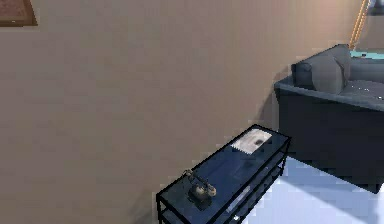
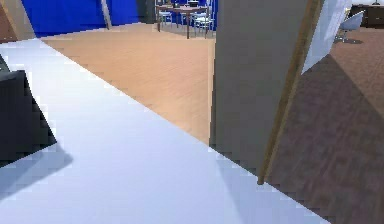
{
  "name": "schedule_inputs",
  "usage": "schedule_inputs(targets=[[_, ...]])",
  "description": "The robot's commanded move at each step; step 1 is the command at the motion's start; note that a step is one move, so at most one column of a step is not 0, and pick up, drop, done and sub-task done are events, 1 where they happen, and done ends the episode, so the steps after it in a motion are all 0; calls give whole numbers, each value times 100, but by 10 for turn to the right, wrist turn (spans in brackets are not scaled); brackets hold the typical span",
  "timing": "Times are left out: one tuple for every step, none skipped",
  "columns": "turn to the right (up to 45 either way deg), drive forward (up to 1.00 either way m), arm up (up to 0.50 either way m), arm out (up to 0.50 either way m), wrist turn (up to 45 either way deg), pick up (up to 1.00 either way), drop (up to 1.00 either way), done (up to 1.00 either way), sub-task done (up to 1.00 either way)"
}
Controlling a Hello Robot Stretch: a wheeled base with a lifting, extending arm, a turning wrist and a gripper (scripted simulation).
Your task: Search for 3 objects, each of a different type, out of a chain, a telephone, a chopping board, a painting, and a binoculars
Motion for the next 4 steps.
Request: schedule_inputs(targets=[[450, 0, 0, 0, 0, 0, 0, 0, 0], [270, 0, 0, 0, 0, 0, 0, 0, 0], [0, 100, 0, 0, 0, 0, 0, 0, 0], [0, 85, 0, 0, 0, 0, 0, 0, 0]])
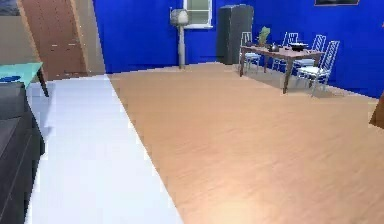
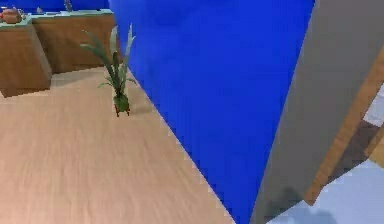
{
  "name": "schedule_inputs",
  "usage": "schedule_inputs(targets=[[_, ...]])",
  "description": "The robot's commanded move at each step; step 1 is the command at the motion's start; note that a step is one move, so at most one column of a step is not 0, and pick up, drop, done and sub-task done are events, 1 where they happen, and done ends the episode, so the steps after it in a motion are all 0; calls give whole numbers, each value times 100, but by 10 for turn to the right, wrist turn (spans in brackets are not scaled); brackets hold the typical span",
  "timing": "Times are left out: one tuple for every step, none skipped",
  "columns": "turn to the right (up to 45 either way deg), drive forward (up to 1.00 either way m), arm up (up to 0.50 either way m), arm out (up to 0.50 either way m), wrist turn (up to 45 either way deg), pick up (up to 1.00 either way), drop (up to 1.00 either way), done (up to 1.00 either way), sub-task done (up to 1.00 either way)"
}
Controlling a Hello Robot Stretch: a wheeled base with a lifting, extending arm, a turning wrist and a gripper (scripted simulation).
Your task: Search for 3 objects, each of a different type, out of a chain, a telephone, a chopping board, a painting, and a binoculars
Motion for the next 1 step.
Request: schedule_inputs(targets=[[420, 0, 0, 0, 0, 0, 0, 0, 0]])
